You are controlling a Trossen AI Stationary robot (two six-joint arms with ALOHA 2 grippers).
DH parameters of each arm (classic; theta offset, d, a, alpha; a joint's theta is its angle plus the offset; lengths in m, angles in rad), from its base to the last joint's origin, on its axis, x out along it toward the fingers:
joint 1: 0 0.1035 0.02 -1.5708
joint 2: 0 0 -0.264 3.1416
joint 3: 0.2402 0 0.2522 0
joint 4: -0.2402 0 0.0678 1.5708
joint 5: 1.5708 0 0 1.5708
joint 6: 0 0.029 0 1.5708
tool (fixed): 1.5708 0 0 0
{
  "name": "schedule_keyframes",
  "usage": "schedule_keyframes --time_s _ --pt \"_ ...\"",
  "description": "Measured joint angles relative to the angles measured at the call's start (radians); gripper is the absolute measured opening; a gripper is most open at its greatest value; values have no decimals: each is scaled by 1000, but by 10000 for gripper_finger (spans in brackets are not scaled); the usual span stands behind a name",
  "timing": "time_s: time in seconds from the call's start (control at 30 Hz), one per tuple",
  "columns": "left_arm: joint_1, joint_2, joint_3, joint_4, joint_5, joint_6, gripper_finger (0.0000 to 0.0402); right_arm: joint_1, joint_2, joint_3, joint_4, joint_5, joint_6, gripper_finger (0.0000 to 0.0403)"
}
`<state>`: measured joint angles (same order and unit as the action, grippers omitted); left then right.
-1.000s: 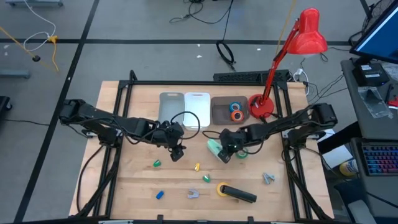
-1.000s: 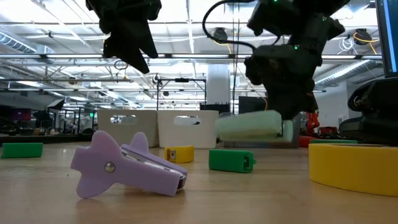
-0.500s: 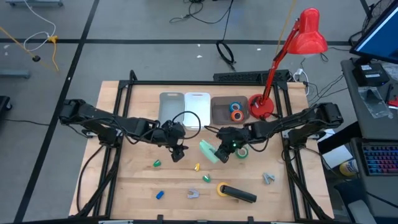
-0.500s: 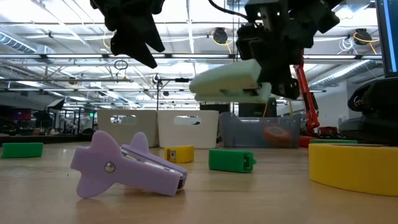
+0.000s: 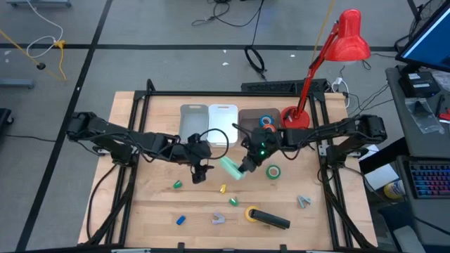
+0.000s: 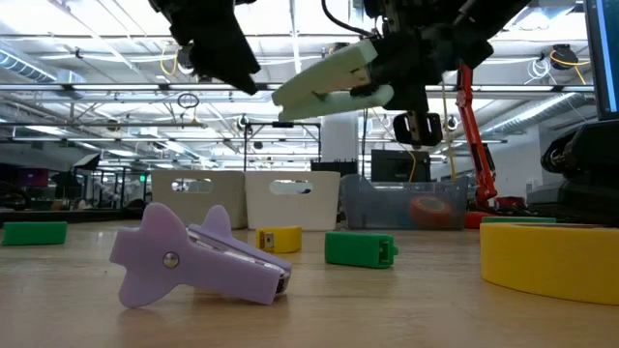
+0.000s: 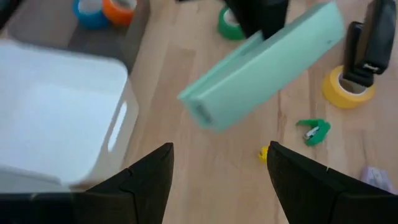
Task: Pick and place Stapler, Stapler remover, tape
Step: Put the blue stapler into the grey bin
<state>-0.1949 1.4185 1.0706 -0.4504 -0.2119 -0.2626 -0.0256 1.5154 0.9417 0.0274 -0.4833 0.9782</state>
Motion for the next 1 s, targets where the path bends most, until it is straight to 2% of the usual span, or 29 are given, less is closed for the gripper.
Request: schedule_keyframes --time_s 0.3,0.5,0.83,1.0 --pt "-46 0 0 139 -156 376 257 -20 0 0 7 -52 43 29" --pt "-74 0 0 217 -182 550 257 -20 0 0 6 -56 54 29" --pt "-77 26 0 244 -179 637 257 -20 0 0 7 -68 65 29" --pt "-81 53 1 282 -138 700 257 -20 0 0 9 -68 77 29"
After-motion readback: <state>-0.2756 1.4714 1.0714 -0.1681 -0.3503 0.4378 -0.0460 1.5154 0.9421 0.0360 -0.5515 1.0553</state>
